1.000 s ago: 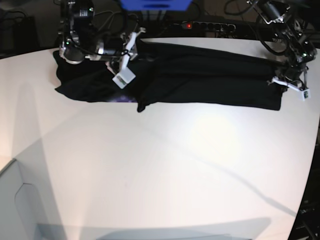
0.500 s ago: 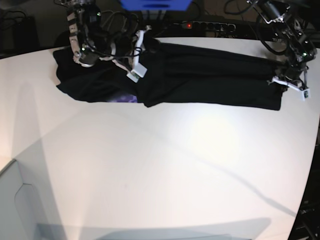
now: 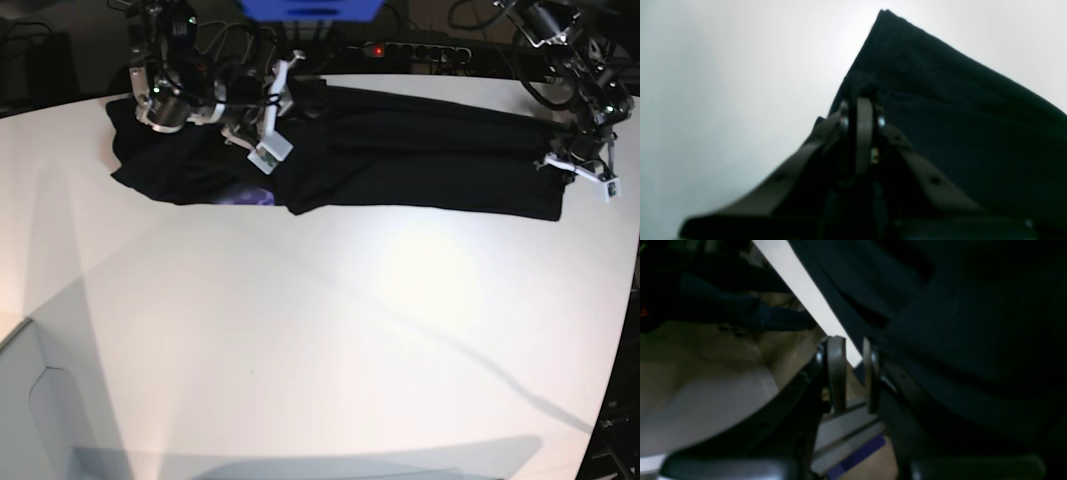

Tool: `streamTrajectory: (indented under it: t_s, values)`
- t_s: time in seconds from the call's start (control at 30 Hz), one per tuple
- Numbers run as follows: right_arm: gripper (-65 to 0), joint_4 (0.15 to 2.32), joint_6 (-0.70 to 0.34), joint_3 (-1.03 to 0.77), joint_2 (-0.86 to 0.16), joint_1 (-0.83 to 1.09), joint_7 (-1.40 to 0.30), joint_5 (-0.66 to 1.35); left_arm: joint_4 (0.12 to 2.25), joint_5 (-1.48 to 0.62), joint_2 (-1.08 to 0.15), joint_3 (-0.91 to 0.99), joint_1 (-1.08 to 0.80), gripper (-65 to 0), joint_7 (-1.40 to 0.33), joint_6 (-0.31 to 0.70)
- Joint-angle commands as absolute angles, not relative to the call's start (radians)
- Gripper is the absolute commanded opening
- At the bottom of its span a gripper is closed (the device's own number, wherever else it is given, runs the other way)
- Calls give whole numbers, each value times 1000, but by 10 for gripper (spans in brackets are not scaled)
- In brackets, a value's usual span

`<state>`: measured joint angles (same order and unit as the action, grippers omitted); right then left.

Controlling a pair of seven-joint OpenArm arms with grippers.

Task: Fold the T-shirt properly
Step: 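Fold the held end with the right gripper toward the shirt's middle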

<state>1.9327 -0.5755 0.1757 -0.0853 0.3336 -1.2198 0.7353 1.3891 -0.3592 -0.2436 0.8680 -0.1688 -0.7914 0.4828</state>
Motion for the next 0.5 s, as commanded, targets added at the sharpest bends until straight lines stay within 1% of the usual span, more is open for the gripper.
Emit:
streamTrajectory:
  t_s: [0.0,0.2,0.23,0.27,0.4,0.47]
  values:
    - [-540,1962,-588,176,-85,332,-1205,760,1403,-366,-262,872,-165,-645,-777,484]
    - [-543,2012,-588,162,-85,337,-1204,762,1405,-374,-262,875,-165,-643,-782,484]
    - [-543,2012,-588,162,-87,334,-1202,762,1409,-375,-262,878,-165,-632,-782,484]
    - [-543,2012,-588,162,-87,332,-1201,762,1414,-377,-262,880,-165,-613,-782,484]
    - [-544,2012,-588,162,-87,308,-1201,762,1417,-377,-262,881,-165,-461,-782,484]
    - [-544,2012,-588,160,-87,305,-1201,762,1417,-378,-262,883,-165,-412,-782,484]
